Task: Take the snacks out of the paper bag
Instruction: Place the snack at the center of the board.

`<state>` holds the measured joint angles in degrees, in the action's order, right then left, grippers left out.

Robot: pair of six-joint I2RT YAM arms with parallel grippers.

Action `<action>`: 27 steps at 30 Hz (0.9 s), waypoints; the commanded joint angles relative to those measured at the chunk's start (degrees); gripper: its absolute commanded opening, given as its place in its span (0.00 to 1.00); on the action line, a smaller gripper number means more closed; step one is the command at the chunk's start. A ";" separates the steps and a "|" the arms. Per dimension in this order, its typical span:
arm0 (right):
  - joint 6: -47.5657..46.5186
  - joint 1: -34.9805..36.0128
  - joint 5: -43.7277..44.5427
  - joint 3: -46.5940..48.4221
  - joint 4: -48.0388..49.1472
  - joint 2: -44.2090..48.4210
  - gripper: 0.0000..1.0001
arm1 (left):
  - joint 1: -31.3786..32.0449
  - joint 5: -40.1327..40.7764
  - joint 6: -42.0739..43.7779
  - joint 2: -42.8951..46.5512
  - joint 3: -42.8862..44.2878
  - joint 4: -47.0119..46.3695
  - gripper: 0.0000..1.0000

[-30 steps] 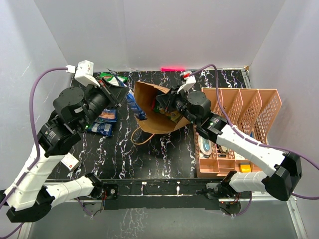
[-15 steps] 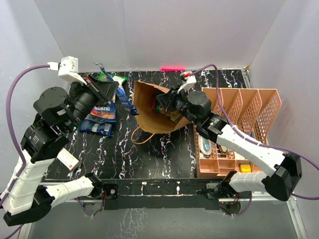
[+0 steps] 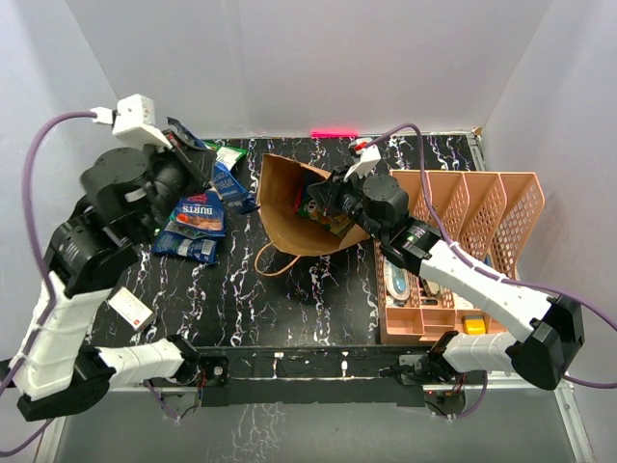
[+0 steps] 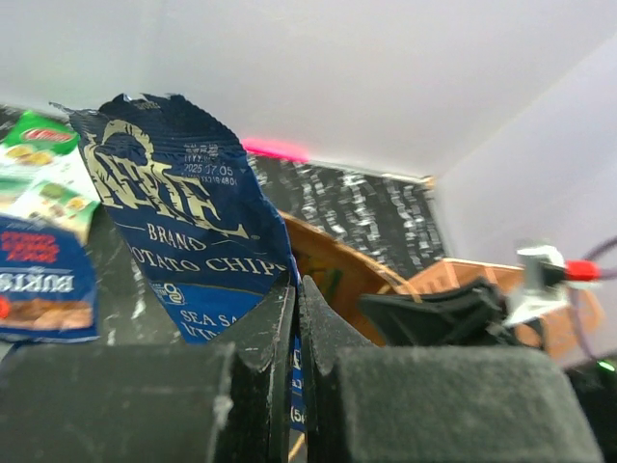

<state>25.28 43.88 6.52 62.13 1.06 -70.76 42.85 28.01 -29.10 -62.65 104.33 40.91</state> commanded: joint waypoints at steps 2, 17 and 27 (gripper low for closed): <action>-6.56 -0.88 4.82 3.14 -0.75 2.13 0.08 | -0.39 12.40 -1.37 -5.40 1.00 8.14 0.00; -16.22 -3.72 8.51 2.46 -0.51 1.62 0.08 | -11.74 9.56 1.32 -12.27 -4.08 3.83 0.00; -16.27 -5.33 7.20 2.16 -0.09 1.32 0.08 | -21.22 -0.05 2.91 -17.07 -5.43 -0.44 0.00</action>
<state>10.17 39.09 13.37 62.15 -1.54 -70.13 24.38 32.51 -27.49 -78.63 99.31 44.23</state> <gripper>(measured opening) 0.078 0.009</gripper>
